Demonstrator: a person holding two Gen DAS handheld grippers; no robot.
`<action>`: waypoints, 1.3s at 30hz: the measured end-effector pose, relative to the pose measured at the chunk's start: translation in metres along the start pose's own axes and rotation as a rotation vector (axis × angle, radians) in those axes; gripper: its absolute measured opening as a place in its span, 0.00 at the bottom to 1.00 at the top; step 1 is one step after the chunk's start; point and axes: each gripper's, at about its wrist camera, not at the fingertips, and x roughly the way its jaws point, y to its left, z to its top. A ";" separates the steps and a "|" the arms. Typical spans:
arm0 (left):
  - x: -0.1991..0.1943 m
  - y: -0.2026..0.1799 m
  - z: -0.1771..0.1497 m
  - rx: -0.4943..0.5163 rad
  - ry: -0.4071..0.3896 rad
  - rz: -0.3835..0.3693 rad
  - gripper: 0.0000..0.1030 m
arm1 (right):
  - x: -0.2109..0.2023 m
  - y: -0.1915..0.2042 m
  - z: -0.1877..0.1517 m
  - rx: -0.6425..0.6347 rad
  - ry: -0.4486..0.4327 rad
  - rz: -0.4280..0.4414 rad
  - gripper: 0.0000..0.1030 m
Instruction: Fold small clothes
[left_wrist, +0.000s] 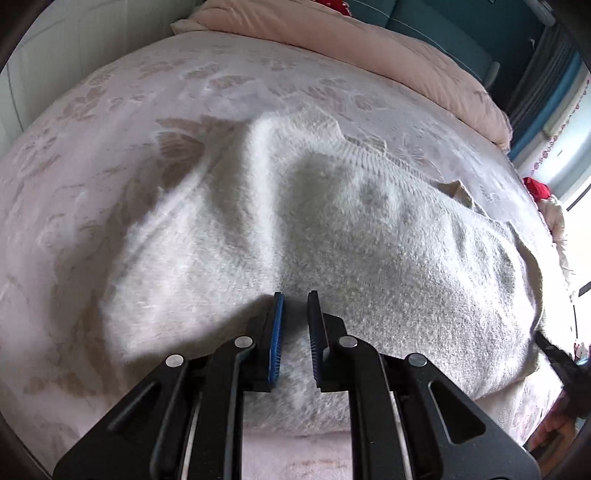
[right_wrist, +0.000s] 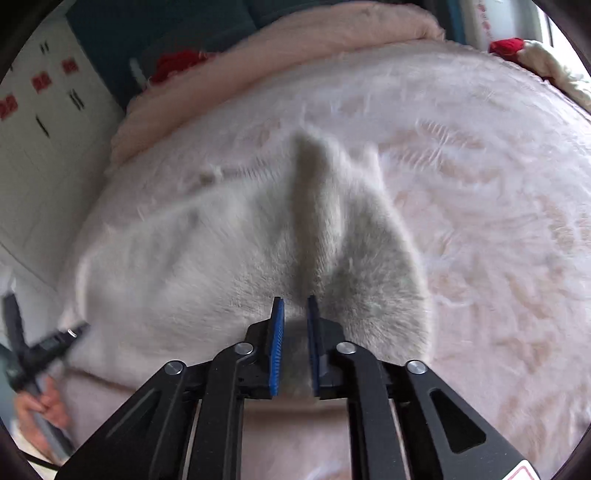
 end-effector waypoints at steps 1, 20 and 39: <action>-0.005 0.002 0.002 -0.017 -0.001 0.001 0.12 | -0.012 0.003 0.001 -0.011 -0.027 0.006 0.15; -0.051 0.025 -0.019 -0.056 -0.024 0.050 0.19 | -0.030 -0.017 -0.024 -0.009 0.027 -0.083 0.14; -0.077 0.094 -0.064 -0.442 -0.070 -0.114 0.56 | -0.052 -0.063 -0.077 0.237 0.037 0.099 0.61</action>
